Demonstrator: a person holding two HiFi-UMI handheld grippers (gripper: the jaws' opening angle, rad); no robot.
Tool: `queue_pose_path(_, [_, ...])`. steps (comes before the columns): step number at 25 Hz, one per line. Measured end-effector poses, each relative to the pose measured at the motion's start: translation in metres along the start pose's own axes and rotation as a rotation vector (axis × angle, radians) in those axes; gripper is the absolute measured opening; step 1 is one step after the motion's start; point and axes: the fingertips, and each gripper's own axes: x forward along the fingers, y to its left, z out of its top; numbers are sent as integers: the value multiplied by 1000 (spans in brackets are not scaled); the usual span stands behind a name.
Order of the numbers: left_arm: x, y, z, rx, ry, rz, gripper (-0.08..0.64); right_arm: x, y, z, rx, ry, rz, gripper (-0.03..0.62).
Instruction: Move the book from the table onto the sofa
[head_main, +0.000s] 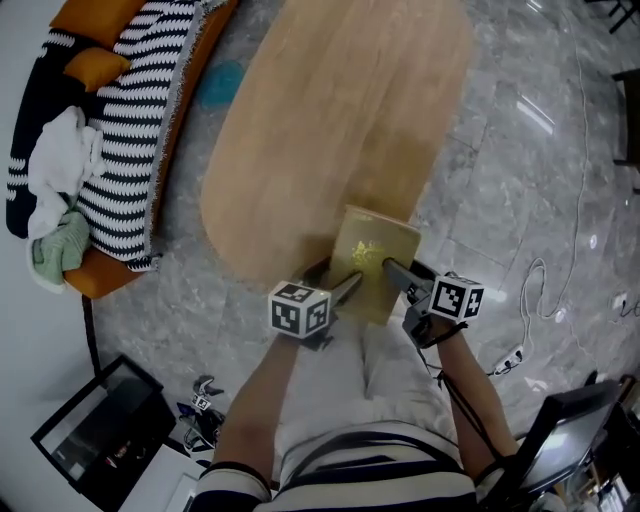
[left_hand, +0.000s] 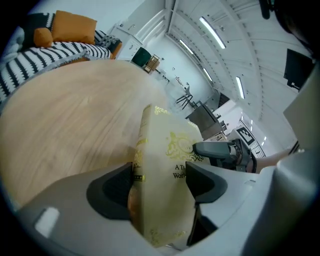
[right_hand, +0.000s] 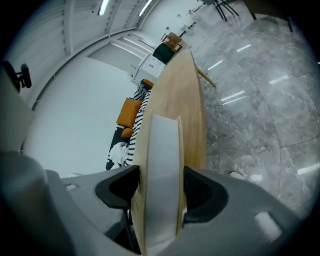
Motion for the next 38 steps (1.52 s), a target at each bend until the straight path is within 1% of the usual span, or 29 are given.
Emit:
queue_pose_path(3, [-25, -1, 12, -4, -77, -2, 344, 1, 30, 3, -9, 24, 56, 263])
queue_pose_path(7, [-64, -8, 36, 14, -227, -6, 331, -1, 75, 15, -42, 66, 135, 253])
queue_pose_path(14, [-136, -13, 90, -7, -446, 3, 290, 4, 162, 48, -159, 168, 276, 244])
queue_pose_path(17, [-161, -17, 106, -23, -518, 4, 310, 3, 193, 56, -192, 197, 323, 241])
queue_pose_path(21, [-185, -21, 116, -74, -593, 4, 347, 0, 223, 62, -219, 243, 368, 239])
queue_pose_path(25, [-209, -23, 130, -103, -679, 17, 347, 5, 255, 71, -268, 299, 415, 237])
queue_pose_path(27, [-221, -24, 134, -121, -724, 22, 347, 8, 270, 72, -293, 326, 437, 236])
queue_pose_path(29, [-232, -28, 133, -135, -758, 32, 314, 9, 282, 69, -316, 356, 454, 236])
queue_pose_path(30, [-238, -30, 131, -141, -773, 42, 314, 9, 288, 67, -327, 374, 462, 236])
queue_pose_path(35, [-274, -31, 124, -178, -858, 111, 302, 17, 323, 54, -400, 477, 519, 236])
queue_pose_path(38, [-297, -24, 111, -212, -900, 160, 301, 28, 342, 34, -413, 537, 541, 236])
